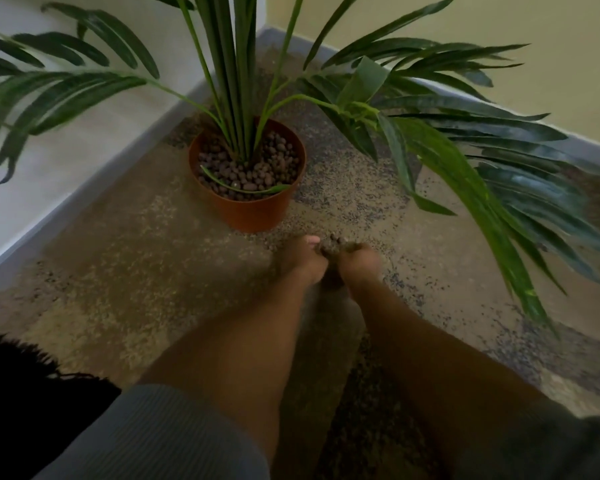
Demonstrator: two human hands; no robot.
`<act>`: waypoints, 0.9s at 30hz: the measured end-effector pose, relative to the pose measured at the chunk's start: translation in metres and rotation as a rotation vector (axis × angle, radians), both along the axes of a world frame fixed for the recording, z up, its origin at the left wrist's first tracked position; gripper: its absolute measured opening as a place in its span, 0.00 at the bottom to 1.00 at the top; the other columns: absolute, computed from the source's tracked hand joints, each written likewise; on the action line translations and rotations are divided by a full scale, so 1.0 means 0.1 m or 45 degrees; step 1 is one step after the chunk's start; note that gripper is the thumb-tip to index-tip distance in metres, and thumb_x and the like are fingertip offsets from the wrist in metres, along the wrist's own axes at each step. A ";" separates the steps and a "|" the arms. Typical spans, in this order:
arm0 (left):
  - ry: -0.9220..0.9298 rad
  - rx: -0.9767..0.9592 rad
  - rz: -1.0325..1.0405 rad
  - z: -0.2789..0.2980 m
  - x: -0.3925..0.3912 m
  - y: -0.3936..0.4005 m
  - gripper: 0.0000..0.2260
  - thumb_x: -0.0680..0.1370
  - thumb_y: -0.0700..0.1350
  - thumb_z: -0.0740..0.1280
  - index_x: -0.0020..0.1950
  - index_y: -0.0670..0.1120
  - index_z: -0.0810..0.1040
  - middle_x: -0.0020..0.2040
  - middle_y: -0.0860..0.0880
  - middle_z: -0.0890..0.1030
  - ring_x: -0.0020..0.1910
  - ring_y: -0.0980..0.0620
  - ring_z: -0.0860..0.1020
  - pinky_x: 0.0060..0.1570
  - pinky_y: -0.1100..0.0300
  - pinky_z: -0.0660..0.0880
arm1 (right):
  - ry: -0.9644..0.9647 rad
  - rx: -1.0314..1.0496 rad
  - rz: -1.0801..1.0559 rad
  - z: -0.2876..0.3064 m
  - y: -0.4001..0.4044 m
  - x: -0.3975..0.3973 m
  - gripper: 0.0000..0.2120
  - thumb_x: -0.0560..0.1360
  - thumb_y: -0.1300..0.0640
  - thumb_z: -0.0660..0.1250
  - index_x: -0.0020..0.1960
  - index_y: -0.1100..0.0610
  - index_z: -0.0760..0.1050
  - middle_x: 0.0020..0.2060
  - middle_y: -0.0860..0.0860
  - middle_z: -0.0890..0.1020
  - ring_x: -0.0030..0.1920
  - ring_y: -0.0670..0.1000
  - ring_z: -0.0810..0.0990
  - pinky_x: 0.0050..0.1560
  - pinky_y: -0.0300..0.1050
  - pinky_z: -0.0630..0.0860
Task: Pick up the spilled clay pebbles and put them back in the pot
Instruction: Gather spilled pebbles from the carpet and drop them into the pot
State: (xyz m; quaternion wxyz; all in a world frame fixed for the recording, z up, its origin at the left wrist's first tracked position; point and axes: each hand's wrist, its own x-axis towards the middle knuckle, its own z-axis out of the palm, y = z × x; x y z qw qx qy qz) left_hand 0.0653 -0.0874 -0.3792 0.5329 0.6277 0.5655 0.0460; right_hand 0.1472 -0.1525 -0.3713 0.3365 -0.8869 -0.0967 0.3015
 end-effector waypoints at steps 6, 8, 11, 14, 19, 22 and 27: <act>0.221 0.314 -0.321 -0.14 0.04 -0.01 0.22 0.72 0.40 0.71 0.64 0.54 0.75 0.67 0.46 0.66 0.63 0.43 0.70 0.63 0.52 0.71 | -0.296 -0.044 0.327 -0.08 0.12 0.11 0.16 0.78 0.54 0.66 0.65 0.52 0.74 0.62 0.54 0.72 0.52 0.47 0.68 0.61 0.45 0.71; 0.242 0.388 -0.410 -0.17 0.03 0.00 0.21 0.72 0.41 0.71 0.64 0.52 0.74 0.67 0.47 0.65 0.65 0.43 0.67 0.65 0.52 0.69 | -0.405 -0.058 0.492 -0.11 0.14 0.13 0.17 0.78 0.52 0.65 0.67 0.52 0.74 0.63 0.54 0.70 0.56 0.49 0.67 0.63 0.44 0.66; 0.246 0.479 -0.419 -0.19 0.02 0.00 0.16 0.73 0.42 0.70 0.60 0.52 0.76 0.65 0.47 0.67 0.64 0.44 0.66 0.64 0.52 0.67 | -0.579 -0.155 0.733 -0.17 0.16 0.12 0.20 0.78 0.52 0.63 0.69 0.54 0.73 0.65 0.54 0.69 0.65 0.55 0.65 0.68 0.49 0.66; 0.254 0.510 -0.411 -0.23 0.00 -0.01 0.11 0.75 0.44 0.69 0.57 0.52 0.78 0.63 0.47 0.69 0.63 0.44 0.67 0.62 0.52 0.68 | -0.608 -0.069 0.728 -0.19 0.15 0.11 0.16 0.78 0.54 0.63 0.65 0.56 0.76 0.60 0.54 0.71 0.60 0.54 0.69 0.60 0.45 0.68; 0.243 0.522 -0.415 -0.24 0.00 -0.02 0.09 0.76 0.45 0.66 0.55 0.51 0.79 0.59 0.47 0.74 0.59 0.45 0.72 0.57 0.50 0.71 | -0.537 0.001 0.616 -0.20 0.17 0.11 0.09 0.78 0.58 0.62 0.57 0.56 0.76 0.50 0.49 0.67 0.51 0.50 0.72 0.48 0.39 0.66; 0.225 0.517 -0.398 -0.26 -0.01 -0.02 0.09 0.76 0.46 0.67 0.55 0.51 0.79 0.57 0.48 0.74 0.55 0.46 0.73 0.53 0.51 0.72 | -0.511 0.010 0.593 -0.17 0.21 0.12 0.09 0.78 0.59 0.62 0.57 0.55 0.76 0.50 0.49 0.68 0.44 0.44 0.69 0.44 0.36 0.66; 0.178 0.525 -0.356 -0.27 -0.04 -0.01 0.08 0.75 0.45 0.68 0.54 0.52 0.80 0.56 0.49 0.76 0.52 0.48 0.76 0.50 0.53 0.73 | -0.498 -0.038 0.585 -0.17 0.24 0.15 0.06 0.78 0.63 0.61 0.54 0.60 0.74 0.46 0.49 0.72 0.38 0.43 0.68 0.35 0.25 0.67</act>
